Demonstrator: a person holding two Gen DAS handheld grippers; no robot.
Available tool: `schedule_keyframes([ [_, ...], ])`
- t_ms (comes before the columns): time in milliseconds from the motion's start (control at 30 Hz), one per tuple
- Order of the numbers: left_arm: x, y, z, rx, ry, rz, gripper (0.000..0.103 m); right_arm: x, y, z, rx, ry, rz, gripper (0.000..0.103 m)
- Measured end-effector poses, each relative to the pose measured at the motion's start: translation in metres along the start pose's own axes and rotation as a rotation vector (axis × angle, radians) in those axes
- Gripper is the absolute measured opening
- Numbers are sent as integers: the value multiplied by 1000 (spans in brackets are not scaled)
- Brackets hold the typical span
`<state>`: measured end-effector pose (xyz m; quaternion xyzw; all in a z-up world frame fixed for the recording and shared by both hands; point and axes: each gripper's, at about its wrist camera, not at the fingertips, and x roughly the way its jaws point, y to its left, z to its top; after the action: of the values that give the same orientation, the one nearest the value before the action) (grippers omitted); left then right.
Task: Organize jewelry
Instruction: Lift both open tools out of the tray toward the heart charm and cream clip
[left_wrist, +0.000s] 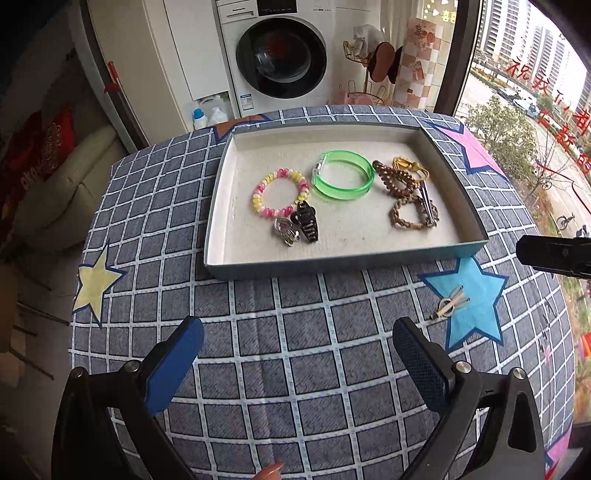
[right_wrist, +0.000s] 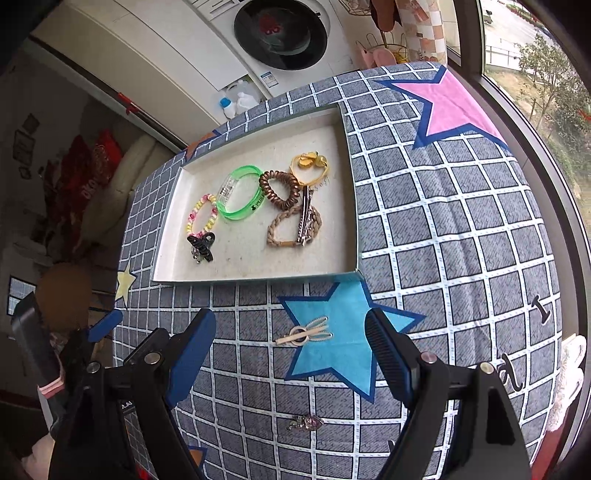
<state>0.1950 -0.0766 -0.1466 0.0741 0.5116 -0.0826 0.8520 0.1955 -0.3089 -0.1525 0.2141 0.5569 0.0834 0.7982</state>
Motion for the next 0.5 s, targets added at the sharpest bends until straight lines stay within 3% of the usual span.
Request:
schedule_keyframes([
  [500,0,-85,-45,195,38,-143,103,2,-36,-31,66,68,-84,85],
])
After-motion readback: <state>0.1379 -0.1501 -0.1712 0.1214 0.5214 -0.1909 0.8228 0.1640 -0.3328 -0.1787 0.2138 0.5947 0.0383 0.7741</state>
